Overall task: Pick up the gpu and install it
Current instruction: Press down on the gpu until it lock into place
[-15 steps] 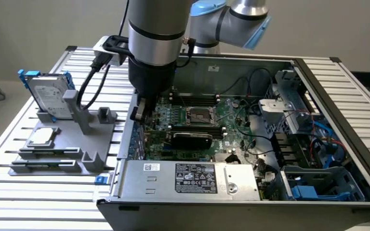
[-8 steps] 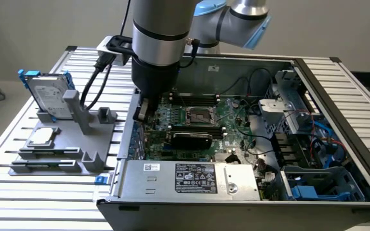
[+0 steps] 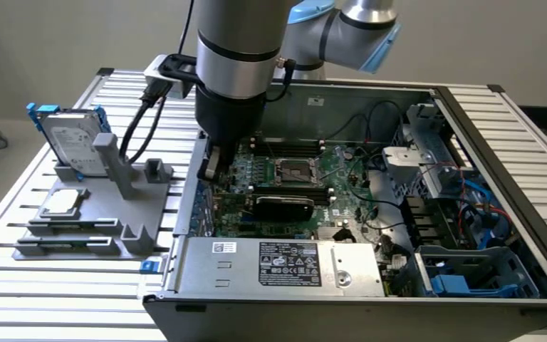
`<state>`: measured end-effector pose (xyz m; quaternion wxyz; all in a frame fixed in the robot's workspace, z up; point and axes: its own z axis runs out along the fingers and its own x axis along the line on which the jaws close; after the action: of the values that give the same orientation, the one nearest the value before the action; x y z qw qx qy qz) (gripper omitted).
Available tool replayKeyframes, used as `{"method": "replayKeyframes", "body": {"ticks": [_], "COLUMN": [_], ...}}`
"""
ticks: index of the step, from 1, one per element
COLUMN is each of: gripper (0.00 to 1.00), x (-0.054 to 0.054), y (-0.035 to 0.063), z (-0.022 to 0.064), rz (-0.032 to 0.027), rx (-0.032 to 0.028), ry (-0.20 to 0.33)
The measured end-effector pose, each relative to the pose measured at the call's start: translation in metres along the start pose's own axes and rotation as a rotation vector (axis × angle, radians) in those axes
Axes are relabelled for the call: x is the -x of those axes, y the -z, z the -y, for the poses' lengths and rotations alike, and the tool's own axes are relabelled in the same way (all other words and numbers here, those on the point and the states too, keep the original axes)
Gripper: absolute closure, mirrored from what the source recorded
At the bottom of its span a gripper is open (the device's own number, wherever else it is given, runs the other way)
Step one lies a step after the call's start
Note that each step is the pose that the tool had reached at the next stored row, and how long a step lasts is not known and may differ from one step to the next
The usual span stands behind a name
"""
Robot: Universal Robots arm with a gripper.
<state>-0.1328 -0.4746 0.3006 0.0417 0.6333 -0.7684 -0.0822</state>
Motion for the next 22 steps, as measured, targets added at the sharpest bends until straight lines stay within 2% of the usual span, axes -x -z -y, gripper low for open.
{"method": "replayKeyframes", "body": {"ticks": [3, 7, 9, 17, 22], "gripper": [0.89, 0.89, 0.89, 0.89, 0.89], "x": [0.0000, 0.0000, 0.0000, 0.0003, 0.0011], "y": [-0.0001, -0.0004, -0.0007, -0.0013, -0.0013], "z": [-0.0001, 0.0000, 0.0001, 0.0001, -0.0001], "rz": [-0.0076, -0.0262, -0.0301, -0.0278, -0.0230], "rx": [-0.0015, -0.0052, -0.0058, -0.0054, -0.0007], "ry": [-0.001, -0.005, -0.005, -0.010, -0.011]}}
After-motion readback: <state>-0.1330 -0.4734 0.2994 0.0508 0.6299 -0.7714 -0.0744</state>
